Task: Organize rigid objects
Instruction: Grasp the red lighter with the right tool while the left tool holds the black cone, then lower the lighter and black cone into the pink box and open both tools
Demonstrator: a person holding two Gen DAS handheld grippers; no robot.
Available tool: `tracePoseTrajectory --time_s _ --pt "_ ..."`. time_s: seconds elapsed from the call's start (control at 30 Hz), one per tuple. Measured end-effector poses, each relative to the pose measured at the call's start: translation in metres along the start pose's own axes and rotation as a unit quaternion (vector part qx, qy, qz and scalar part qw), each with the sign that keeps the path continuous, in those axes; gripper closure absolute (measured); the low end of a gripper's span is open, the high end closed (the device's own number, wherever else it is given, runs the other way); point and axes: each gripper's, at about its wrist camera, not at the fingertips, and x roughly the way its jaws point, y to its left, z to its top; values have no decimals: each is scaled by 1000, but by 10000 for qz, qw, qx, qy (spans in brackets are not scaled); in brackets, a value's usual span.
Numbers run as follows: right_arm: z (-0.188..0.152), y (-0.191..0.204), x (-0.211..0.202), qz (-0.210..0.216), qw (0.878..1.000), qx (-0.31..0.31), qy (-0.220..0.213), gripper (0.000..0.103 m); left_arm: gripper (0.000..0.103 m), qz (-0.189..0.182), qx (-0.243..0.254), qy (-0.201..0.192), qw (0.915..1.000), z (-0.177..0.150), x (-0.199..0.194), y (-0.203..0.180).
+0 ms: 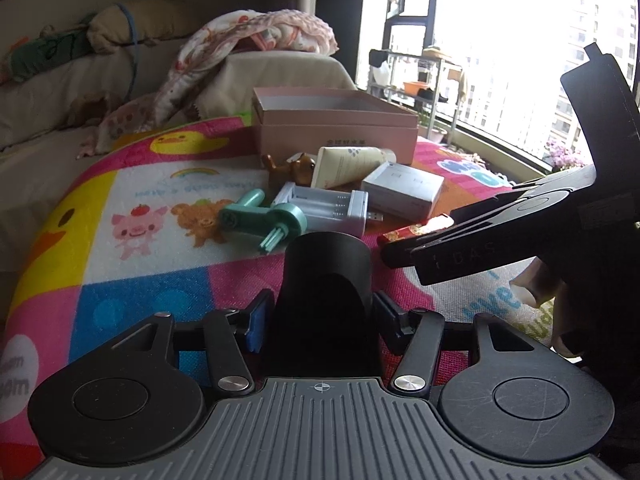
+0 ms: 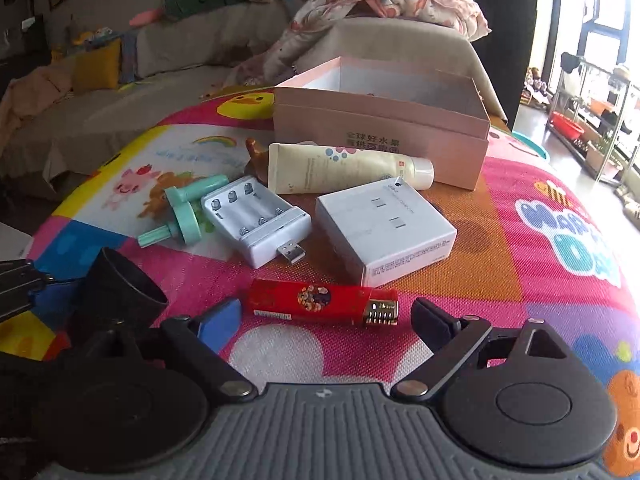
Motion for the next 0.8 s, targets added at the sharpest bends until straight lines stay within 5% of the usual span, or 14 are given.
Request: tracePoseTrajectory --time_s 0.4,0.67,0.8 --pt "-1 -32 -46 -191 9976 -561 -359 21 51 -224 201 -400 9987 18 -5 -1" --pt "22 -55 -69 -515 9920 -588 -989 21 51 -634 284 -822 9942 81 2 3" --pt "50 -56 -67 -594 9860 -739 -1375 21 51 -661 435 -1451 9862 143 15 4"
